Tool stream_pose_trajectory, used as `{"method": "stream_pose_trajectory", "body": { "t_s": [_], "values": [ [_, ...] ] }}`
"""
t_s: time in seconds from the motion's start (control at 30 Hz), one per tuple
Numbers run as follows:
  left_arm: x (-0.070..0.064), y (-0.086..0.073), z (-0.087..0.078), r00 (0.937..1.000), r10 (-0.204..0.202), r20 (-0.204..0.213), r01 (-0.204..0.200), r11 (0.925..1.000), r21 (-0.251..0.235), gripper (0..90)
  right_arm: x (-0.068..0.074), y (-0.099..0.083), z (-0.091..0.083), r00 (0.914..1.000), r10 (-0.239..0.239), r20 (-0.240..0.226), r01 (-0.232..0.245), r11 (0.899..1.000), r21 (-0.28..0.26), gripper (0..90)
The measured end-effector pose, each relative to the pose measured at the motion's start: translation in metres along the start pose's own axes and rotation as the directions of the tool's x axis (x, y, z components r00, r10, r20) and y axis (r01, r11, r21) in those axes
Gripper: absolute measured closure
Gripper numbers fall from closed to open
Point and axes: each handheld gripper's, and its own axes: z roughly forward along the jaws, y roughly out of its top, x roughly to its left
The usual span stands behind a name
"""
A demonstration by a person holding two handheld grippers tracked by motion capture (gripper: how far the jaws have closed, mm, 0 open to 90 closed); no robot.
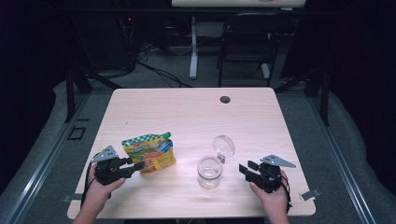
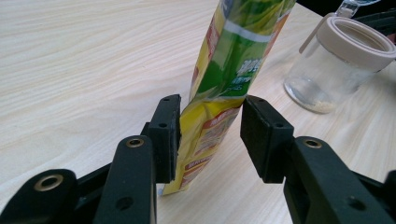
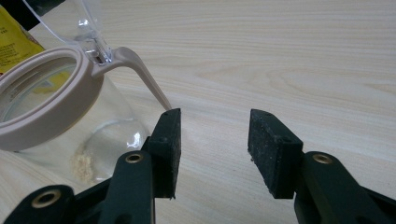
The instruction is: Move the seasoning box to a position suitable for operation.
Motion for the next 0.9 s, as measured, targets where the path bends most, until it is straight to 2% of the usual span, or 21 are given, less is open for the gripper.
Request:
{"method": "stream_pose_trajectory", "body": {
  "t_s": [0.07,0.2,0.27,0.4,0.47,0.5,0.7,0.9],
  "values": [
    [-0.002,0.001,0.0,0.9998,-0.018,0.003,0.018,0.9998,0.004,60.0,0.001,0.001,0.001,1.0,-0.008,0.001,0.008,1.0,-0.002,54.6],
    [-0.004,0.001,0.0,0.9999,-0.014,0.008,0.014,0.9998,0.011,61.8,0.001,0.001,0.001,0.9998,-0.02,0.001,0.02,1.0,-0.005,54.5],
    [-0.006,0.002,0.001,0.9998,-0.016,0.013,0.015,0.9998,0.011,62.7,0.0,0.001,0.001,0.9998,-0.01,-0.015,0.01,1.0,0.001,58.2],
    [-0.007,0.002,0.001,0.9992,-0.038,0.014,0.038,0.9993,0.009,62.6,0.0,0.001,0.001,0.9994,0.014,-0.031,-0.014,1.0,-0.01,58.5],
    [-0.006,0.001,0.002,0.9987,-0.046,0.023,0.045,0.9989,0.01,62.4,0.0,0.0,0.002,0.9995,0.002,-0.032,-0.002,1.0,-0.003,58.0],
    [-0.006,0.001,0.002,0.9981,-0.054,0.029,0.054,0.9985,0.006,62.1,0.001,0.0,0.003,0.9993,-0.021,-0.031,0.021,1.0,0.005,58.0],
    [-0.004,0.001,0.005,0.9961,-0.068,0.056,0.067,0.9976,0.017,59.7,0.002,0.001,0.005,0.9958,-0.091,-0.01,0.091,0.996,0.023,60.4],
    [-0.002,0.001,0.012,0.9941,-0.086,0.066,0.084,0.9959,0.035,57.4,0.003,0.001,0.006,0.9943,-0.107,0.008,0.106,0.994,0.014,57.1]
  ]
}}
